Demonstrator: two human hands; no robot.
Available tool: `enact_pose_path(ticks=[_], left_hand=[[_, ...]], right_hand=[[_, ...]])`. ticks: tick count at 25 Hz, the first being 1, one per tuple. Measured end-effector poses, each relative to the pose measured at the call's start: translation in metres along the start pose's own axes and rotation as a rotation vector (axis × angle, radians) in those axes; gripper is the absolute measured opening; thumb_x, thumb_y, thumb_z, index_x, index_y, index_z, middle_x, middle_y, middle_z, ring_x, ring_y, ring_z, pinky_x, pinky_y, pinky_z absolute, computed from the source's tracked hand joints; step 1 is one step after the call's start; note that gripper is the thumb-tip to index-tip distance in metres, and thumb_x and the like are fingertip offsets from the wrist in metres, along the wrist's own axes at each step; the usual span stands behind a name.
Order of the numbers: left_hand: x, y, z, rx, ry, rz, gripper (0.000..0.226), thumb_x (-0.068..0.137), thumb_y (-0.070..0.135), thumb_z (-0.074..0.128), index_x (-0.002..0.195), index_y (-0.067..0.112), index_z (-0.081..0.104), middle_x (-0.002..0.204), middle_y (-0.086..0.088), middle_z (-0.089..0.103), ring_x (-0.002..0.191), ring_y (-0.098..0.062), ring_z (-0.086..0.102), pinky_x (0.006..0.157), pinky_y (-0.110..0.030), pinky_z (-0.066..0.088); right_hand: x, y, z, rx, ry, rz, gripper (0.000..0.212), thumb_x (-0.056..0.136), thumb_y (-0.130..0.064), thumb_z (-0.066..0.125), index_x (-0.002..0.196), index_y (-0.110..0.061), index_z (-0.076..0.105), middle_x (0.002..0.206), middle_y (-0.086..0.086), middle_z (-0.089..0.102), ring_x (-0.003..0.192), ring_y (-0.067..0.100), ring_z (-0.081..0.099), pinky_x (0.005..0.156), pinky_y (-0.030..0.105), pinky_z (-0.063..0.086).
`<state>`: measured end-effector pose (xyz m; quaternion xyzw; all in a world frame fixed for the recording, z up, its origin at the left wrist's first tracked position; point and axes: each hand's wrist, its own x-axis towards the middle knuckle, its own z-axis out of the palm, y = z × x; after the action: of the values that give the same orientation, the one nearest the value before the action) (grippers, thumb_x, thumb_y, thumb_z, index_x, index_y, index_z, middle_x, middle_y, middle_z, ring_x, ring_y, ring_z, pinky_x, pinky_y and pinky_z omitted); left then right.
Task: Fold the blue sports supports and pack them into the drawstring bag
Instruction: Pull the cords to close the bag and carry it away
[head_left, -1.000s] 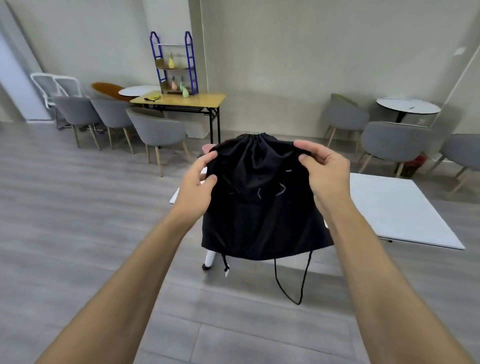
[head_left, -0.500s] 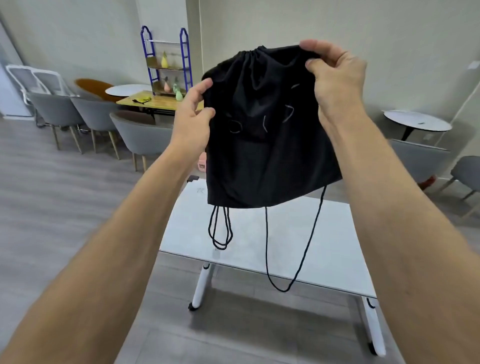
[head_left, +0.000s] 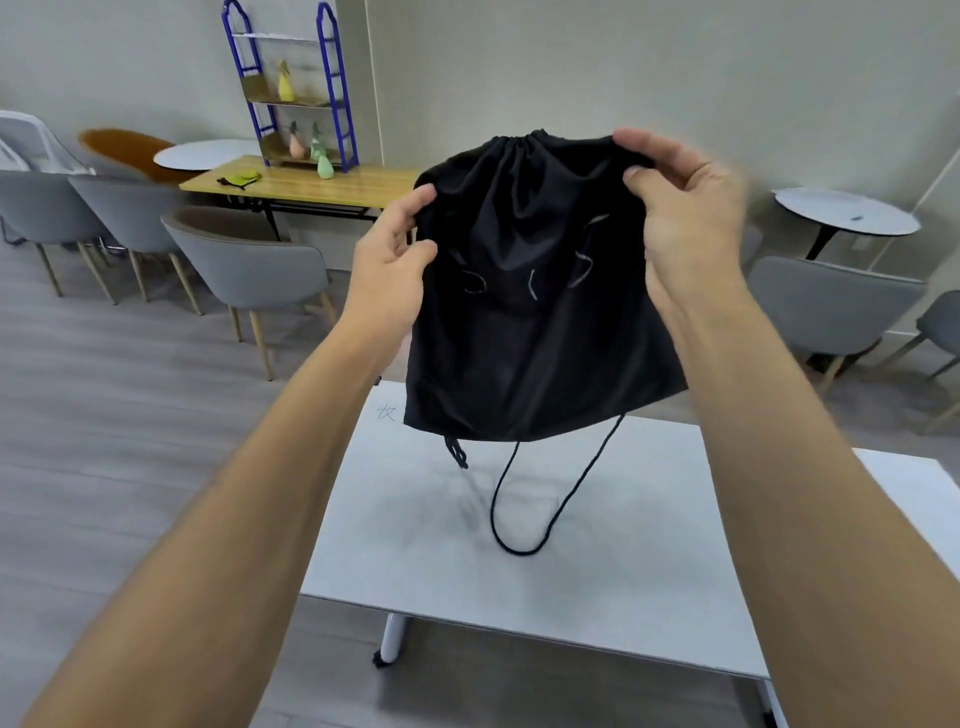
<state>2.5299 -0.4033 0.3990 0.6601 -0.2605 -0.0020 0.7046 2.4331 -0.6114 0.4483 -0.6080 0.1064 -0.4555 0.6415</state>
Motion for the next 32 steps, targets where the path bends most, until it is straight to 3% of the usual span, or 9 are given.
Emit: enact_pose_path(ticks=[4,7,10,13,16,19,21,27,32], left_hand=[[-0.011,-0.071,-0.005,0.075,-0.023,-0.115,0.050,0.097,-0.007,0.048,0.130,0.029,0.062,0.134,0.004,0.065,0.119,-0.006,0.063,0.111,-0.035,0.046],[-0.029,-0.132,-0.011,0.194,-0.020,-0.219,0.051,0.097,-0.006,0.051,0.130,0.030,0.063,0.111,0.012,0.071,0.090,-0.004,0.067,0.089,-0.025,0.054],[-0.032,-0.191,-0.013,0.365,-0.107,-0.363,0.053,0.097,0.001,0.052,0.130,0.042,0.061,0.095,0.017,0.072,0.077,-0.022,0.063,0.073,-0.036,0.058],[-0.028,-0.261,0.003,0.464,-0.254,-0.503,0.055,0.094,0.002,0.052,0.138,0.036,0.054,0.132,0.009,0.064,0.113,-0.027,0.065,0.101,-0.047,0.053],[-0.048,-0.314,0.017,0.731,-0.332,-0.502,0.063,0.095,0.009,0.055,0.152,0.032,0.038,0.160,-0.004,0.033,0.144,-0.026,0.036,0.120,-0.042,0.031],[-0.107,-0.331,0.026,1.098,-0.352,-0.267,0.062,0.098,0.022,0.055,0.154,0.032,0.033,0.166,-0.004,0.022,0.143,-0.031,0.032,0.113,-0.048,0.034],[-0.146,-0.346,0.029,1.215,-0.440,-0.216,0.065,0.096,0.033,0.055,0.156,0.034,0.029,0.167,-0.005,0.020,0.148,-0.033,0.028,0.114,-0.052,0.035],[-0.157,-0.393,0.025,1.350,-0.613,-0.282,0.074,0.096,0.051,0.048,0.159,0.038,0.013,0.169,-0.006,0.013,0.154,-0.034,0.017,0.118,-0.057,0.028],[-0.144,-0.384,0.028,1.313,-0.670,-0.340,0.071,0.099,0.047,0.046,0.159,0.038,0.010,0.170,-0.005,0.009,0.155,-0.034,0.009,0.120,-0.054,0.022]], right_hand=[[-0.040,0.084,-0.029,0.002,0.007,0.173,0.035,0.090,0.010,0.058,0.103,-0.014,0.079,0.109,0.008,0.078,0.111,0.023,0.071,0.107,0.041,0.050],[-0.070,0.146,-0.052,-0.063,0.015,0.358,0.035,0.092,0.006,0.059,0.103,-0.020,0.080,0.110,0.003,0.078,0.111,0.018,0.071,0.107,0.039,0.050],[-0.082,0.205,-0.060,-0.177,0.049,0.489,0.037,0.091,0.005,0.059,0.097,-0.025,0.080,0.105,-0.005,0.079,0.105,0.009,0.072,0.104,0.034,0.052],[-0.083,0.284,-0.071,-0.365,0.057,0.594,0.036,0.091,0.004,0.057,0.104,-0.023,0.077,0.111,-0.005,0.076,0.107,0.010,0.070,0.106,0.035,0.051],[-0.093,0.345,-0.088,-0.614,-0.119,0.685,0.042,0.094,-0.012,0.058,0.134,-0.026,0.059,0.139,-0.003,0.058,0.129,0.015,0.055,0.111,0.035,0.044],[-0.126,0.366,-0.101,-1.104,-0.391,0.344,0.062,0.096,-0.030,0.059,0.153,-0.031,0.035,0.163,0.002,0.028,0.148,0.022,0.030,0.119,0.044,0.028],[-0.152,0.373,-0.106,-1.220,-0.525,0.140,0.073,0.097,-0.036,0.057,0.159,-0.033,0.020,0.167,0.005,0.020,0.151,0.023,0.024,0.123,0.049,0.022],[-0.176,0.411,-0.141,-1.266,-0.542,0.394,0.078,0.099,-0.025,0.053,0.161,-0.034,0.007,0.160,0.007,0.037,0.129,0.031,0.052,0.102,0.046,0.048],[-0.173,0.400,-0.142,-1.251,-0.501,0.411,0.071,0.100,-0.035,0.051,0.161,-0.032,0.014,0.161,0.011,0.032,0.140,0.033,0.041,0.112,0.049,0.040]])
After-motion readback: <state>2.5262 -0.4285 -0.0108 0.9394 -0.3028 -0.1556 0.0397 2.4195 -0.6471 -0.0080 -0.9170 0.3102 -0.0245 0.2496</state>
